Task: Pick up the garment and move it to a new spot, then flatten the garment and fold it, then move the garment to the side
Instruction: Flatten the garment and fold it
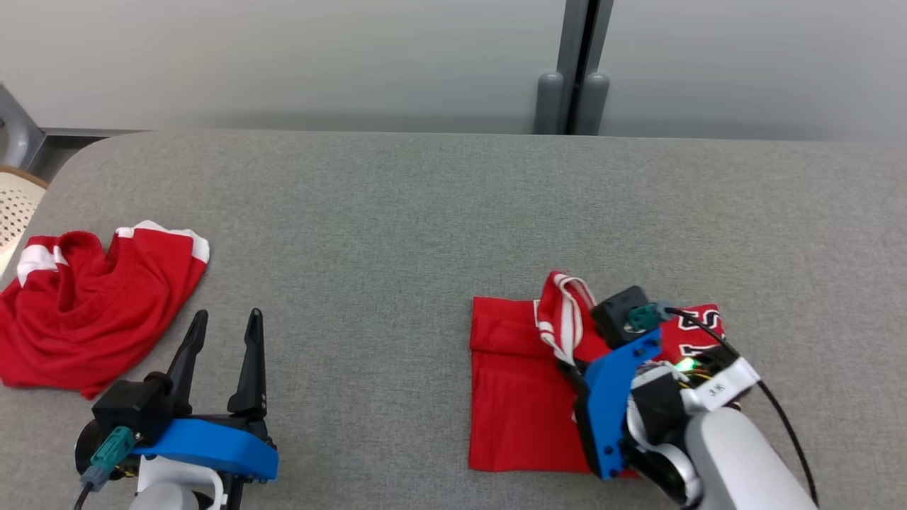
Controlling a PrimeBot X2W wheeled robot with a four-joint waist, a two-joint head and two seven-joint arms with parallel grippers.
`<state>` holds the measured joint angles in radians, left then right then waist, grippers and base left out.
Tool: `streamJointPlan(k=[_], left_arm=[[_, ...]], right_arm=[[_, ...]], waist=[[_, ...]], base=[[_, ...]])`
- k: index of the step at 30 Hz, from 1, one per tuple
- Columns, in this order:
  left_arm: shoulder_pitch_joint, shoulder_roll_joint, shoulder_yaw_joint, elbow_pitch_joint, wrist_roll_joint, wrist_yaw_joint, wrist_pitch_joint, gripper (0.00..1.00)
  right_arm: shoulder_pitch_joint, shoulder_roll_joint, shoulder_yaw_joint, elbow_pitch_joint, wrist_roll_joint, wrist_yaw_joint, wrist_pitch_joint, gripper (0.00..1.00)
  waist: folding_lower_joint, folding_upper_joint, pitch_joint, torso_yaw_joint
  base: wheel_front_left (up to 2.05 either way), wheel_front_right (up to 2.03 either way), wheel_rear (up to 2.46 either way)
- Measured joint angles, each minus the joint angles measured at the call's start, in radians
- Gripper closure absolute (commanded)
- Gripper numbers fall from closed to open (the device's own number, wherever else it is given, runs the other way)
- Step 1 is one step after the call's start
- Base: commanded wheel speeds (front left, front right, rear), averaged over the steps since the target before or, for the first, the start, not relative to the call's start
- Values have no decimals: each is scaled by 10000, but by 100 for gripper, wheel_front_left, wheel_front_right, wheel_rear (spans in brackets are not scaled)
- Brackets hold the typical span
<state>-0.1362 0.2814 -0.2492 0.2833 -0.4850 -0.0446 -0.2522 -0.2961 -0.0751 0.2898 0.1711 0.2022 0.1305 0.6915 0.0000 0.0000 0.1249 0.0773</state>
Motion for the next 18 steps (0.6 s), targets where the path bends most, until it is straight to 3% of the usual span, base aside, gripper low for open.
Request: streamJointPlan(k=[7,15,16,18], left_arm=[[-149,-17,-171,151,12,-92,4,0],[-160,-54,-198,257,4,-121,-6,0],[-164,-59,-198,272,-8,-121,-10,0],[-191,-63,-199,309,-21,-123,-17,0]], right_arm=[[-1039,211,780,2008,278,0,-675,100],[-1850,236,1532,3106,955,0,-1312,100],[-1913,236,1609,3231,1020,0,-1331,82],[-1955,240,1728,3405,1170,0,-1383,0]], waist=[[0,0,30,288],[0,0,77,454],[0,0,85,461],[0,0,94,465]], base=[[0,0,0],[0,0,0],[0,0,0],[0,0,0]])
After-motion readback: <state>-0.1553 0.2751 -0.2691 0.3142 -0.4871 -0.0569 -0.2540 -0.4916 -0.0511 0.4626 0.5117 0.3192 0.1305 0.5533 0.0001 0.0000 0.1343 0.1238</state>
